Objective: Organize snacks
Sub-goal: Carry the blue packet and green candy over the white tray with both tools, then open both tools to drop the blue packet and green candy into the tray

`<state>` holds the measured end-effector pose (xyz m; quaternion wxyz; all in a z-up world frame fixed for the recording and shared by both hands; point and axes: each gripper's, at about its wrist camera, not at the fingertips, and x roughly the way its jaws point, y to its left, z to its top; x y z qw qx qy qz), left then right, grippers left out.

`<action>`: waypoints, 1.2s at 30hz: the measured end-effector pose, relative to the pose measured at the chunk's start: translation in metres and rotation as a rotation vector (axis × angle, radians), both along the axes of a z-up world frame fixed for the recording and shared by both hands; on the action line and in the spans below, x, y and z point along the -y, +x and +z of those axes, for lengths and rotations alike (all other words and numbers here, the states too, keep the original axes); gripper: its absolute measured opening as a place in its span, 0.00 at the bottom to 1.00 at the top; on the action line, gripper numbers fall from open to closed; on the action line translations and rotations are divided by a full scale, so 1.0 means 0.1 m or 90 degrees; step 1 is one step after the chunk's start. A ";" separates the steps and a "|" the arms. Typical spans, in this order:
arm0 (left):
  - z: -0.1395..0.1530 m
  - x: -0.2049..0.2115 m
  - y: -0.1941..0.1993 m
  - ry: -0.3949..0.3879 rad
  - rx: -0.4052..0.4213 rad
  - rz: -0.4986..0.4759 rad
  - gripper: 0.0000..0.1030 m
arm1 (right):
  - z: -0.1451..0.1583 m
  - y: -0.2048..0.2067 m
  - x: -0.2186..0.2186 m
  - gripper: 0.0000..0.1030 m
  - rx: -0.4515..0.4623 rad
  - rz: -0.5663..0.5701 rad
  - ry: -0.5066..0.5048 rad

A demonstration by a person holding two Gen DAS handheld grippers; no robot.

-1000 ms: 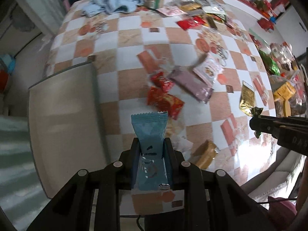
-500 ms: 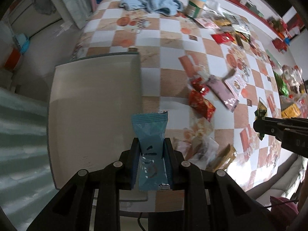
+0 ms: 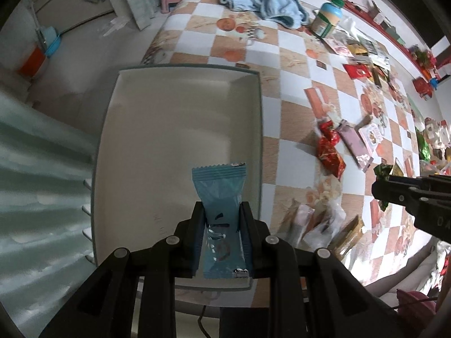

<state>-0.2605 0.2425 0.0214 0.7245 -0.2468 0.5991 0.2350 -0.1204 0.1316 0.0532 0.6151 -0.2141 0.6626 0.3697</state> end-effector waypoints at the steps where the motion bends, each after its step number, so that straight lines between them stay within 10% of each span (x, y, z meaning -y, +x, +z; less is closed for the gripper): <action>1: -0.01 -0.02 -0.02 0.000 -0.001 0.004 0.26 | 0.00 -0.02 -0.03 0.20 -0.002 0.006 0.000; 32: -0.51 -0.36 -0.66 -0.030 -0.091 0.072 0.26 | -0.53 -1.07 -1.18 0.20 -0.075 0.189 -0.087; 36: -0.50 -0.36 -0.64 -0.031 -0.088 0.065 0.49 | -0.58 -1.11 -1.25 0.20 -0.086 0.192 -0.092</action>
